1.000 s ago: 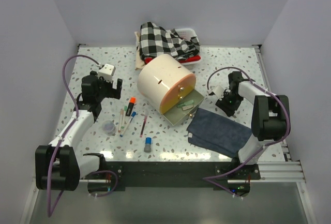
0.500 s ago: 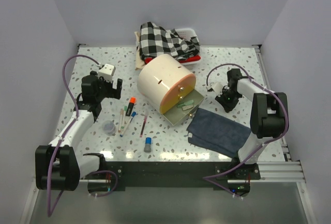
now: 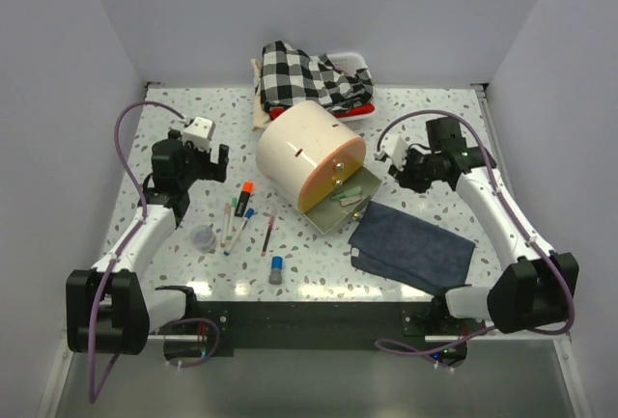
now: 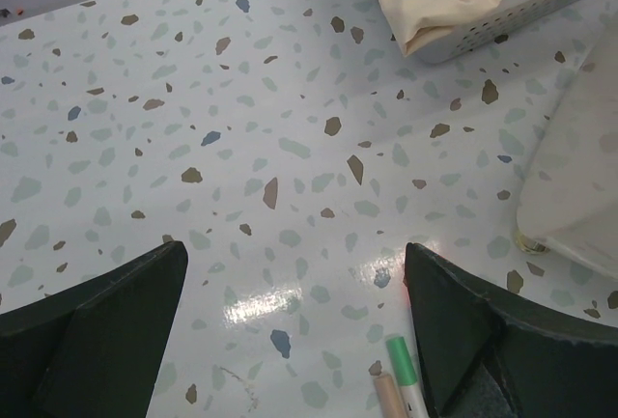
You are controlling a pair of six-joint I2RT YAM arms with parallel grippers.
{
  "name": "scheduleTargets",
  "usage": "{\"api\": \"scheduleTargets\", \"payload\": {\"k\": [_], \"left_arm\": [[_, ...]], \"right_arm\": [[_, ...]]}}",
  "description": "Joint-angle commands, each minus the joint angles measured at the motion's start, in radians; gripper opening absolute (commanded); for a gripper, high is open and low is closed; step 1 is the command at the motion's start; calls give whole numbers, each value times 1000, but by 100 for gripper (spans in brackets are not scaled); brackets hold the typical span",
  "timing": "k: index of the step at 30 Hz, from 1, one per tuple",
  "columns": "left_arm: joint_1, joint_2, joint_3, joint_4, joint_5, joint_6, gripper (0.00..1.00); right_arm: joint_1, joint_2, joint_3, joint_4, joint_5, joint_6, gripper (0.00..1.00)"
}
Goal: Sort the stationery into containers
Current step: Place the stationery in the drawer.
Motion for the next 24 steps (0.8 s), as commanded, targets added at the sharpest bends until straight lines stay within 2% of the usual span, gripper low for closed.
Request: {"api": "scheduleTargets", "payload": {"k": [1,19,21,22,24], "left_arm": [[10,16,48,67,18,-18,100],[10,-7,40,52,-7,-4,100],[10,-7,40,52,-7,-4,100],[10,-9,40,50,-7,-4,100],[10,-12,37,50,-7,-3,100]], "right_arm": [[91,22,6,36,-61,-20,17],[281,152,64,145,-86,9,17],[289,152,52,161,-84,22,22],[292,143,45,172,-81,25,33],[295,128,26,191,-75,25,40]]}}
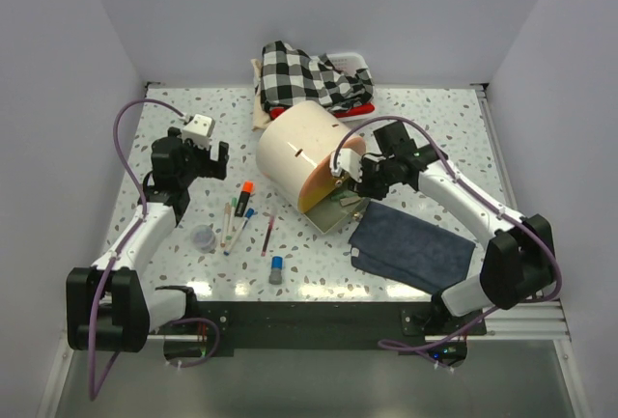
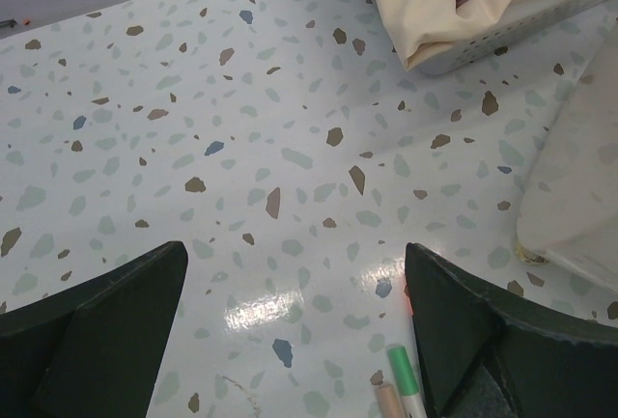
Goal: Sort the stationery into containers
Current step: Place the stationery in the drawer, then close the drawer in the storage box.
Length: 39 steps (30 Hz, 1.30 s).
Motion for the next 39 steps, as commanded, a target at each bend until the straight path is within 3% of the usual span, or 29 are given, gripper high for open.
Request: {"api": "scheduleTargets", "payload": {"k": [1,4,9,13,15,22,29,39], "left_arm": [[10,-27,21,36,-9,4,100],[10,-35,17,34,-10,2,100],[10,-42,5,45,-1,-5,100],[10,-45,-3,50,5,-11,100],[10,-47,0,41,5,-13,100],[10,-48,17,13,-3,2,100],[15,-42,20,2,-7,12,100],[18,-15,32,10,-6,12,100]], "right_arm": [[6,-46,3,75,-13,15,46],[6,-76,-6,61,5,29,50],[6,-171,-63,11,2,12,48],[6,-182,-116,-28,-22,-17,12],[9,-173,-145,-17,-42,-25,1],[15,-161,-253,136,-47,-23,0],[15,-199,-356,400,-50,27,0],[28,-153,-366,597,-24,130,0]]}}
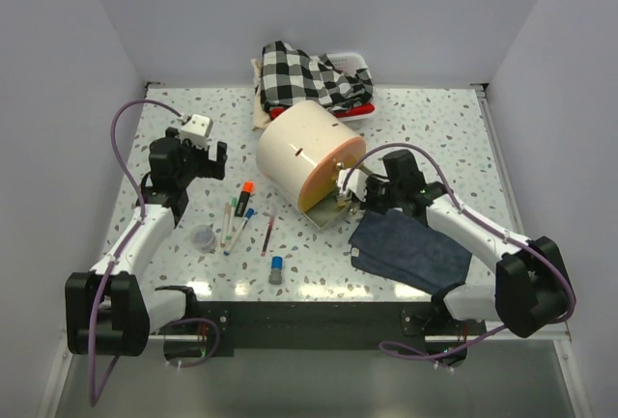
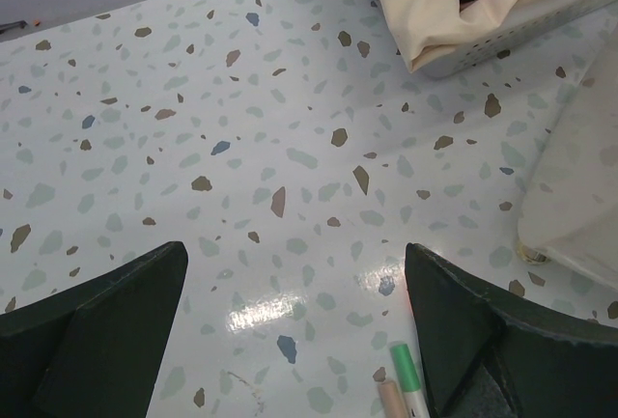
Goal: Sort the stationery into containers
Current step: Close the drawer in the storage box.
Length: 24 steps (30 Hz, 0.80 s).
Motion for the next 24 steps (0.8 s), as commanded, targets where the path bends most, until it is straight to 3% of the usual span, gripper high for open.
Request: {"api": "scheduleTargets", "payload": {"k": [1,10,24], "left_arm": [[10,13,34,27,-6,13,100],[10,45,52,31,3,8,100],[10,59,54,39,9,5,100]], "right_arm": [[14,16,3,188,0,67,0],[42,99,29,277,25,145,0],[71,93,-40,458,95,277,0]]}}
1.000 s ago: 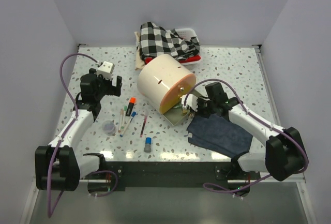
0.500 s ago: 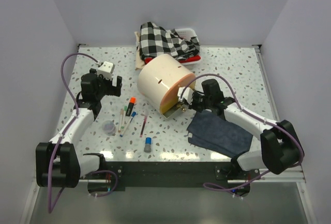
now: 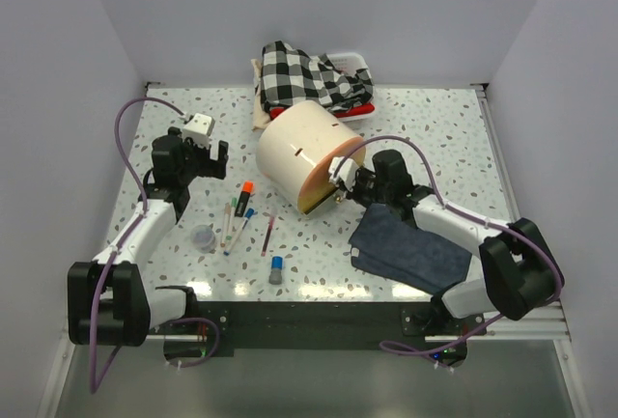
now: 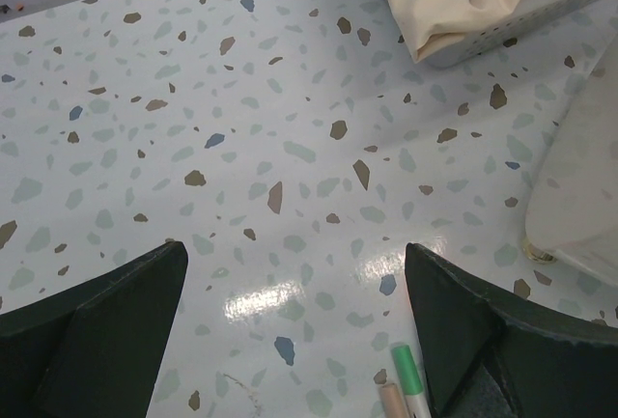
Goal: Sort the stationery into containers
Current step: Close the drawer in the storage box, then open the drawer in the storage box.
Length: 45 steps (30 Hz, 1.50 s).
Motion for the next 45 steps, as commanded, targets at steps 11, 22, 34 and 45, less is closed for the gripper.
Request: {"api": "scheduleTargets", "payload": {"k": [11,22,34,45], "left_arm": [[10,0,18,58,21,-13,100],[7,-2,-12,87,51,-47,100],[5,-28,-31,85,30,-41,100],[7,-51,-54,82,19,-35,100]], "right_arm": [[16,-108,53,-106,130,193,4],[16,-295,111,-296,84,477,50],[16,-154,200,-261,57,537,56],[30,-106,197,-175,78,622,58]]}}
